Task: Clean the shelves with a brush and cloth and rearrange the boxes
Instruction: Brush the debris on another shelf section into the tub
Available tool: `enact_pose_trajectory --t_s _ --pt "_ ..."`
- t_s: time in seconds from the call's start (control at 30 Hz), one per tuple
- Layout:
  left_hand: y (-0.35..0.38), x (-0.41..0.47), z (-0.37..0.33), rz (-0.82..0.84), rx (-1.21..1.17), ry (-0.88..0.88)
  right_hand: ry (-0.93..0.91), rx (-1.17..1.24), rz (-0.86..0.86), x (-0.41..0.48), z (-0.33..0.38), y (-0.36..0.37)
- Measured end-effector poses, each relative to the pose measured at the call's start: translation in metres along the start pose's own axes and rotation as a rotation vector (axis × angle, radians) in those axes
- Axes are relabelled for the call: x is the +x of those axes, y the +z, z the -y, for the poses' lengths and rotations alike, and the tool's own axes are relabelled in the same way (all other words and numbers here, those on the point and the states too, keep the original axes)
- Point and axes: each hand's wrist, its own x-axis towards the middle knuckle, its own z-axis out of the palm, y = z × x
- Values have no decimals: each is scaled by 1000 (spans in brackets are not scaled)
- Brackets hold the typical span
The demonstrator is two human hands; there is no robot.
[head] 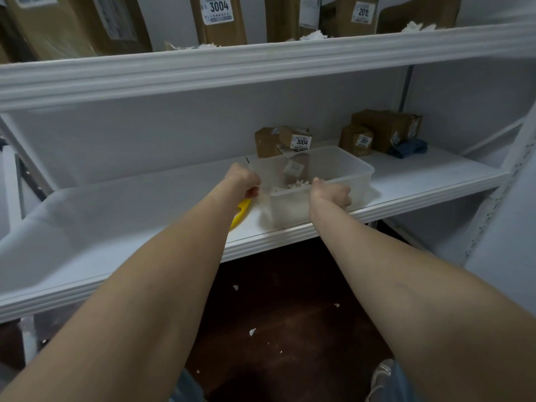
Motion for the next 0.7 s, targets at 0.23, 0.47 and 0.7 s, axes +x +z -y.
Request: enact_pose_trajectory --t_s 0.23,0.47,0.7 --pt "-46 -14 12 -19 111 30 -640 -208 14 -40 15 17" --pt "-106 -30 48 -143 327 53 -900 -409 340 -104 -11 92" --pt "-197 -26 115 -376 512 -72 -901 -760 657 -143 -46 155"
